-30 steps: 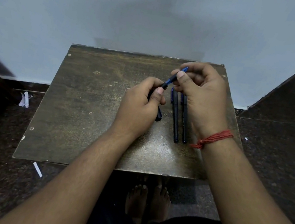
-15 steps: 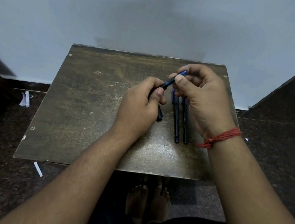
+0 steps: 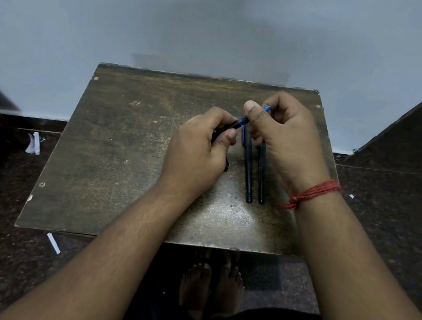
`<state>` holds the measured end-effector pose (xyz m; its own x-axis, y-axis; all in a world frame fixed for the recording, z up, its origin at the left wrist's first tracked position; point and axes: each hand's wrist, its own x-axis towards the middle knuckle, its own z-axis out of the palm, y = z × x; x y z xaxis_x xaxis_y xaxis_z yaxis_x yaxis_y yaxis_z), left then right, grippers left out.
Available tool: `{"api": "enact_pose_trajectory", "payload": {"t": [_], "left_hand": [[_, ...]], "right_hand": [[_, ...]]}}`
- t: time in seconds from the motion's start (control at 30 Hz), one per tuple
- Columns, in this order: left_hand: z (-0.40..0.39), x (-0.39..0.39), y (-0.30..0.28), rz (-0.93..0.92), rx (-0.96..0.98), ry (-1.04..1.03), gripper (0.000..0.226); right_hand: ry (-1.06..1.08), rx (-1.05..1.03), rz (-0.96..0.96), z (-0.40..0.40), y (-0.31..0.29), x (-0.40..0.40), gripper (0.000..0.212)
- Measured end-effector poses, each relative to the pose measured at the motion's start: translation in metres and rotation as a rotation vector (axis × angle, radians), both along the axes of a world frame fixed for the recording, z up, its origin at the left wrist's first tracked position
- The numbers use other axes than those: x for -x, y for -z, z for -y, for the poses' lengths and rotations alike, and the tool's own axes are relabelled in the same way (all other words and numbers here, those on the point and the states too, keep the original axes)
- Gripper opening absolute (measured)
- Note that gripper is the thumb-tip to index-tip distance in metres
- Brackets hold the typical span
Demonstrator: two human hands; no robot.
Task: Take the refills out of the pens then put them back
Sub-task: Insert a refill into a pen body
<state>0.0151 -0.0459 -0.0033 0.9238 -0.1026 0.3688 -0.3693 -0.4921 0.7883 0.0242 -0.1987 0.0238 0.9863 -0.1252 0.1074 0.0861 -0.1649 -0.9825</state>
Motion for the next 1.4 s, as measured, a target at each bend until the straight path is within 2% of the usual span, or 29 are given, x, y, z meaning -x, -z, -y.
{"api": "enact_pose_trajectory", "payload": {"t": [0.1, 0.23, 0.33, 0.47, 0.53, 0.57, 0.67, 0.83, 1.0, 1.03, 1.17, 1.3, 1.4], "left_hand": [[0.000, 0.000, -0.002, -0.016, 0.021, 0.001, 0.007], [0.001, 0.001, -0.002, -0.034, 0.019, -0.001, 0.007], [0.001, 0.001, -0.001, -0.042, 0.032, 0.003, 0.007], [0.002, 0.001, 0.000, -0.030, 0.016, 0.011, 0.006], [0.002, 0.001, -0.001, -0.035, 0.024, 0.013, 0.007], [0.003, 0.001, -0.001, -0.043, 0.031, 0.011, 0.008], [0.002, 0.001, -0.001, -0.057, 0.034, 0.003, 0.009], [0.002, 0.001, 0.000, -0.067, 0.044, -0.006, 0.007], [0.004, 0.002, 0.001, -0.074, 0.063, 0.007, 0.007], [0.004, 0.002, 0.000, -0.074, 0.067, 0.008, 0.007], [0.003, 0.002, -0.002, -0.088, 0.071, -0.007, 0.007], [0.004, 0.002, 0.000, -0.089, 0.085, -0.006, 0.007], [0.004, 0.002, 0.000, -0.085, 0.082, 0.000, 0.007]], "right_hand": [[0.004, 0.011, -0.009, 0.001, 0.002, 0.001, 0.025], [-0.078, -0.126, -0.007, 0.005, 0.000, 0.001, 0.011], [-0.071, -0.104, -0.004, 0.003, 0.001, 0.000, 0.005], [0.033, 0.005, -0.048, -0.002, 0.006, -0.002, 0.035], [0.042, 0.030, -0.058, 0.000, 0.008, -0.002, 0.043], [0.039, 0.011, -0.057, 0.001, 0.009, -0.002, 0.040], [-0.038, -0.103, -0.016, 0.007, 0.007, -0.002, 0.011], [-0.071, -0.098, -0.013, 0.007, 0.005, -0.001, 0.009], [0.020, -0.024, -0.062, 0.004, 0.010, -0.003, 0.037], [0.020, -0.021, -0.054, 0.004, 0.010, -0.003, 0.035], [-0.053, -0.199, -0.021, 0.006, 0.006, -0.002, 0.005], [-0.047, -0.236, -0.067, 0.002, 0.007, -0.002, 0.010], [0.003, -0.163, -0.093, 0.000, 0.009, -0.004, 0.030]]}}
